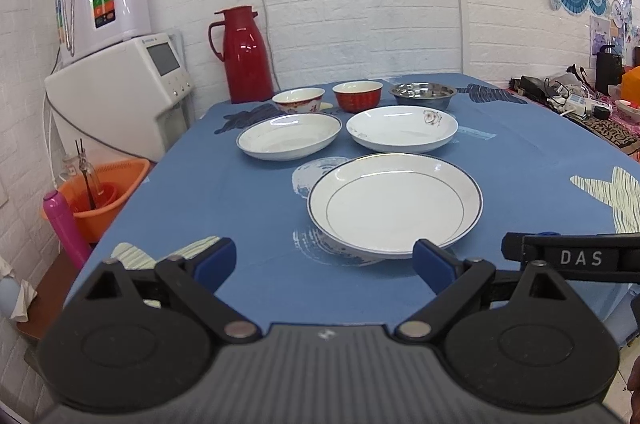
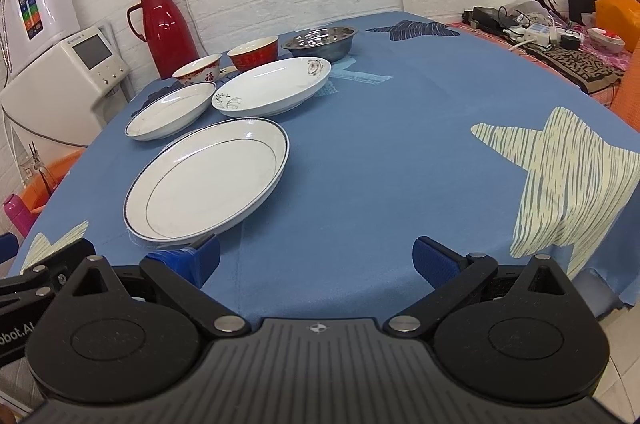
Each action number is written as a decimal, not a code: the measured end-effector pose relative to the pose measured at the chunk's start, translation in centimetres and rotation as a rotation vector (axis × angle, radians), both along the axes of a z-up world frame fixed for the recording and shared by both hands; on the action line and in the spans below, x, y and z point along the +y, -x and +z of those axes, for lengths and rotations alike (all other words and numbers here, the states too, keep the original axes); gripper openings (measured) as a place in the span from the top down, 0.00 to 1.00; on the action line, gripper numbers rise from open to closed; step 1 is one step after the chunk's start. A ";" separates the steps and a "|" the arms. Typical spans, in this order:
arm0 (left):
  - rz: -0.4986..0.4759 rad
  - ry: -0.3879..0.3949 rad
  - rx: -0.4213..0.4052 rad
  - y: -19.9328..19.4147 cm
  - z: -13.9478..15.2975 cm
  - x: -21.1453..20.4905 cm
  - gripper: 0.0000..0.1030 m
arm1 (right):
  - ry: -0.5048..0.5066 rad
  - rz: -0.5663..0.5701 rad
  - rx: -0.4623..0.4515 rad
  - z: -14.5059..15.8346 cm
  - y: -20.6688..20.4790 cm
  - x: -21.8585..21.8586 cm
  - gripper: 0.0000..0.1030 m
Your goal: Organize plates and bowls
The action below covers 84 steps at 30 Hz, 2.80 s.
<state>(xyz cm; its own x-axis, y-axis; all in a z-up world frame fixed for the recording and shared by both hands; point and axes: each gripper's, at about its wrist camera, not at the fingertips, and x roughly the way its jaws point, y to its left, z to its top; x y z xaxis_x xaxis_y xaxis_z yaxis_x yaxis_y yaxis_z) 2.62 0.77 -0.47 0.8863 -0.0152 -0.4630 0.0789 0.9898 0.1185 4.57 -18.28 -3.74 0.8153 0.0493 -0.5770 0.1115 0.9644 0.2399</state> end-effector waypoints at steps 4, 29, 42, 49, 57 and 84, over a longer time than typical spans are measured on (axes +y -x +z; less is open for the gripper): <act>0.004 0.011 0.027 -2.0 0.4 1.0 0.09 | -0.010 -0.017 -0.004 0.3 -0.8 -0.9 0.12; -0.144 0.169 0.495 -20.1 -2.7 5.4 0.11 | 0.112 0.233 0.434 0.0 -17.6 2.6 0.11; -0.184 0.154 0.494 -20.7 -3.5 4.7 0.12 | 0.151 0.242 0.447 0.2 -18.8 3.1 0.14; -0.220 0.199 0.472 -20.4 -3.0 4.6 0.80 | 0.107 0.296 0.398 1.2 -18.5 3.7 0.67; -0.160 0.213 0.486 -21.1 -2.6 7.3 0.81 | -0.043 0.318 0.375 0.9 -17.5 5.0 0.65; -0.004 0.204 0.259 -22.5 5.7 17.0 0.37 | 0.099 0.343 0.034 10.9 -20.5 6.7 0.58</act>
<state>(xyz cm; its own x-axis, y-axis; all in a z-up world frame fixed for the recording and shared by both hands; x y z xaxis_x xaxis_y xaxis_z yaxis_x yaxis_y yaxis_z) 25.10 17.82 5.19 0.7389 -0.1337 -0.6604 0.0840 0.9907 -0.1066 25.05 -11.59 7.17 0.7409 0.2595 -0.6194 -0.2169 0.9654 0.1450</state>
